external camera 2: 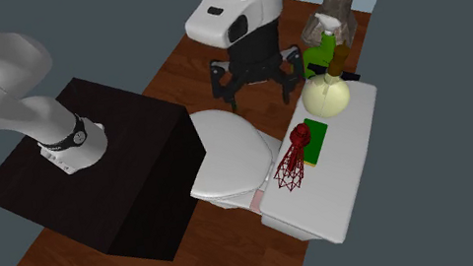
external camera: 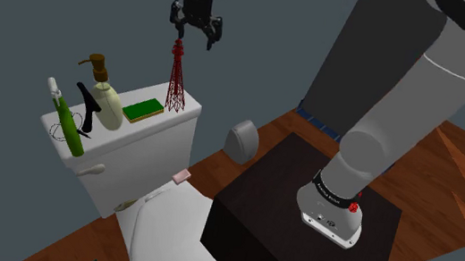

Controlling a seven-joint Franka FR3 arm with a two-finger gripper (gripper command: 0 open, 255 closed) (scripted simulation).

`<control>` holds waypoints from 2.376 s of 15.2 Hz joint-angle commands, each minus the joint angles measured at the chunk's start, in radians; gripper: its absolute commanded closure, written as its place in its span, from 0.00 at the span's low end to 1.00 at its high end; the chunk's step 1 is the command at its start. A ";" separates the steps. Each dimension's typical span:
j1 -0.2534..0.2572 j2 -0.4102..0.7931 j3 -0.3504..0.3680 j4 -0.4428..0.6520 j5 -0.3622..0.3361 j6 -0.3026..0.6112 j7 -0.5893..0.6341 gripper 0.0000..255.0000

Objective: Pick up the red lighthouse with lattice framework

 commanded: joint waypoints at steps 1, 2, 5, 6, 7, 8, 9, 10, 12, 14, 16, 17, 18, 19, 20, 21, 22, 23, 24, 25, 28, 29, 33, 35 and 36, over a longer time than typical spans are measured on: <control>0.003 0.083 0.005 0.084 -0.062 -0.013 0.115 0.00; 0.010 0.125 0.002 0.130 -0.091 -0.023 0.165 0.00; 0.038 0.248 -0.018 0.273 -0.170 -0.061 0.300 0.00; 0.044 0.265 -0.023 0.295 -0.179 -0.067 0.317 0.00; 0.045 0.268 -0.025 0.285 -0.182 -0.055 0.321 0.00; 0.045 0.270 -0.026 0.275 -0.185 -0.044 0.326 0.00; 0.045 0.273 -0.027 0.266 -0.189 -0.032 0.330 0.00; 0.045 0.277 -0.028 0.257 -0.192 -0.021 0.335 0.00; 0.046 0.284 -0.031 0.239 -0.199 0.001 0.344 0.00; 0.046 0.290 -0.033 0.226 -0.206 0.019 0.352 0.00; 0.046 0.293 -0.033 0.228 -0.207 0.020 0.352 1.00; 0.047 0.292 -0.033 0.227 -0.207 0.020 0.353 1.00; 0.047 0.293 -0.033 0.228 -0.208 0.020 0.353 1.00; 0.047 0.293 -0.033 0.227 -0.208 0.020 0.353 1.00; 0.046 0.293 -0.033 0.227 -0.207 0.020 0.353 1.00; 0.047 0.293 -0.033 0.227 -0.208 0.021 0.353 1.00; 0.046 0.292 -0.033 0.226 -0.207 0.021 0.352 1.00; 0.046 0.292 -0.033 0.225 -0.207 0.021 0.353 1.00; 0.046 0.292 -0.033 0.226 -0.207 0.021 0.352 1.00; 0.046 0.290 -0.033 0.226 -0.206 0.019 0.352 1.00; 0.045 0.278 -0.029 0.252 -0.194 -0.015 0.337 1.00; 0.045 0.275 -0.028 0.261 -0.191 -0.026 0.333 1.00; 0.046 0.264 -0.024 0.299 -0.178 -0.072 0.315 1.00; 0.046 0.260 -0.022 0.320 -0.172 -0.095 0.307 1.00; 0.047 0.258 -0.022 0.331 -0.170 -0.107 0.303 1.00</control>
